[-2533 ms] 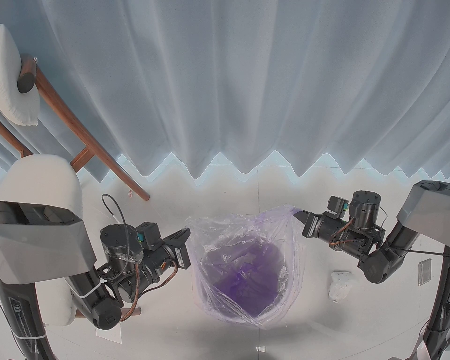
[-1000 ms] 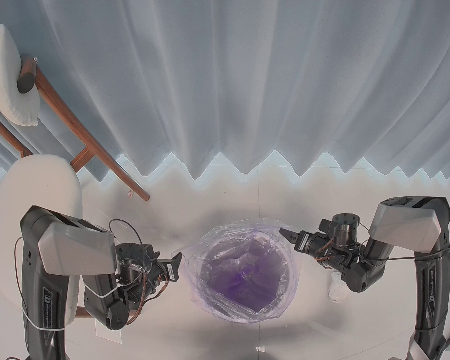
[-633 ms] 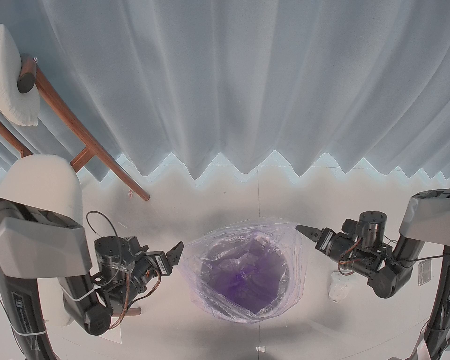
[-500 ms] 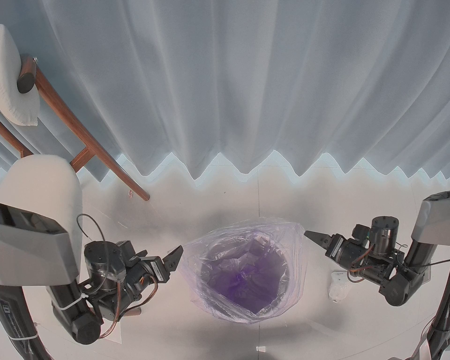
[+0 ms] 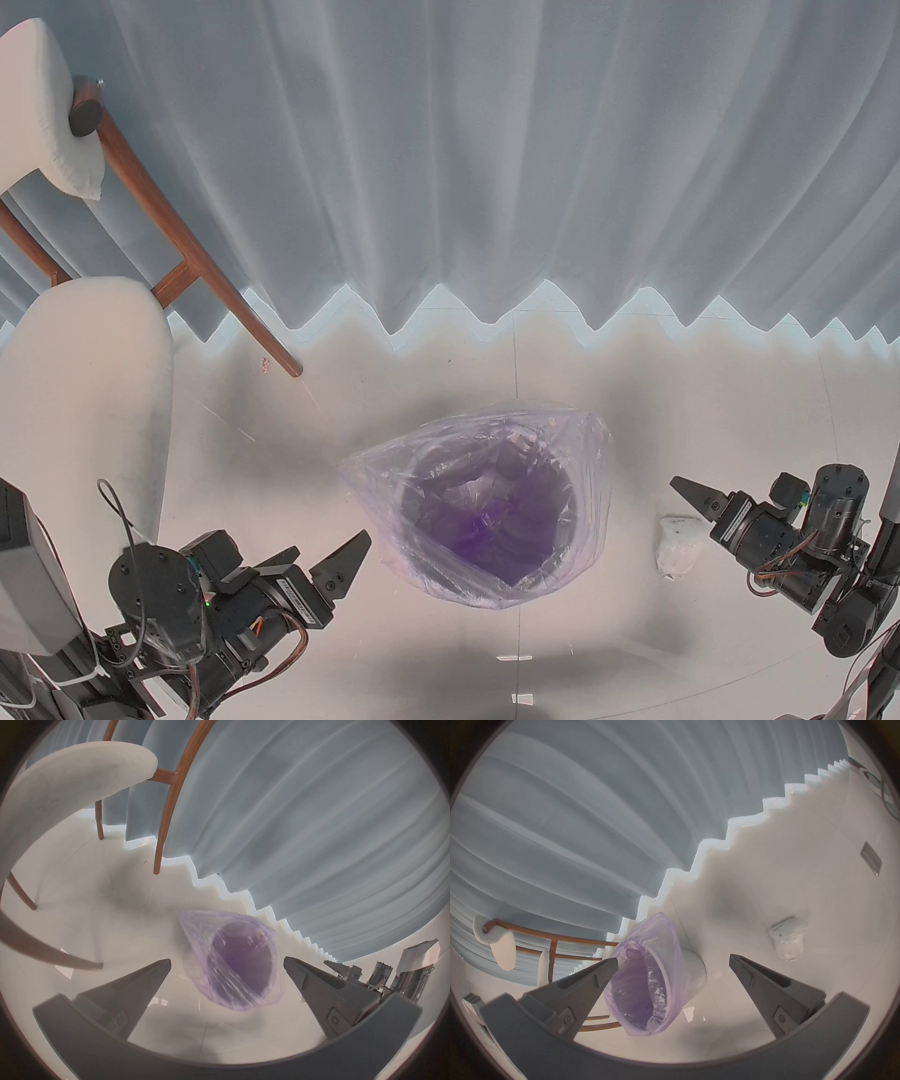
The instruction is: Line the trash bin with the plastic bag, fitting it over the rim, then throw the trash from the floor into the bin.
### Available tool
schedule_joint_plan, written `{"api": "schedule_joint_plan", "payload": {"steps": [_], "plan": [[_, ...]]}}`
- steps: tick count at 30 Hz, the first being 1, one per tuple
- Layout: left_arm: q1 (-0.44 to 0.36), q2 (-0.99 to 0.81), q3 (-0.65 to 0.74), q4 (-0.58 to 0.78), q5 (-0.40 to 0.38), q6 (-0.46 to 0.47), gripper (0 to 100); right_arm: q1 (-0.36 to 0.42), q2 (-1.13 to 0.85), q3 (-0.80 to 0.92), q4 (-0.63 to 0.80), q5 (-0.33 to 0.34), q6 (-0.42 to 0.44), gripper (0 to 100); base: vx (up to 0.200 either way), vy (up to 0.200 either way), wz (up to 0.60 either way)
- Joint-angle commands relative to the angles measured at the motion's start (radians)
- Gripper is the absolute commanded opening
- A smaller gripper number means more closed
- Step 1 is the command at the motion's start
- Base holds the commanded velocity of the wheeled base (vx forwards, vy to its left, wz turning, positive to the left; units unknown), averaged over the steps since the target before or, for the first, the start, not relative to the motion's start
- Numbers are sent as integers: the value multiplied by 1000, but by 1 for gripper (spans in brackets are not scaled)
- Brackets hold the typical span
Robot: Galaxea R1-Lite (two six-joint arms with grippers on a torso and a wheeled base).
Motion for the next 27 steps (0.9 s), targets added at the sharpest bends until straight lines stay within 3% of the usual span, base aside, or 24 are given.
{"api": "schedule_joint_plan", "payload": {"steps": [1,5,8,14,18,20,24,27], "plan": [[-47,-24,17,-1,8,-4,100,0,-56,26,-4,-38,6,100,0,0,0],[-35,-25,-48,-3,10,-44,100,6,-59,26,22,-77,13,100,0,0,0],[-29,-27,-120,-1,16,-187,100,6,-79,26,31,-89,32,100,0,0,0],[-14,19,-270,-3,28,-285,100,8,-105,26,45,-91,49,100,0,0,0],[-38,36,-272,5,5,-339,100,17,-128,26,80,-92,52,100,0,0,0],[-43,50,-261,17,-21,-337,100,20,-139,26,94,-95,53,100,0,0,0],[-29,90,-203,57,-174,-331,100,35,-188,26,157,-123,89,100,0,0,0],[28,127,-165,63,-320,-323,100,58,-235,26,207,-140,115,100,0,0,0]]}}
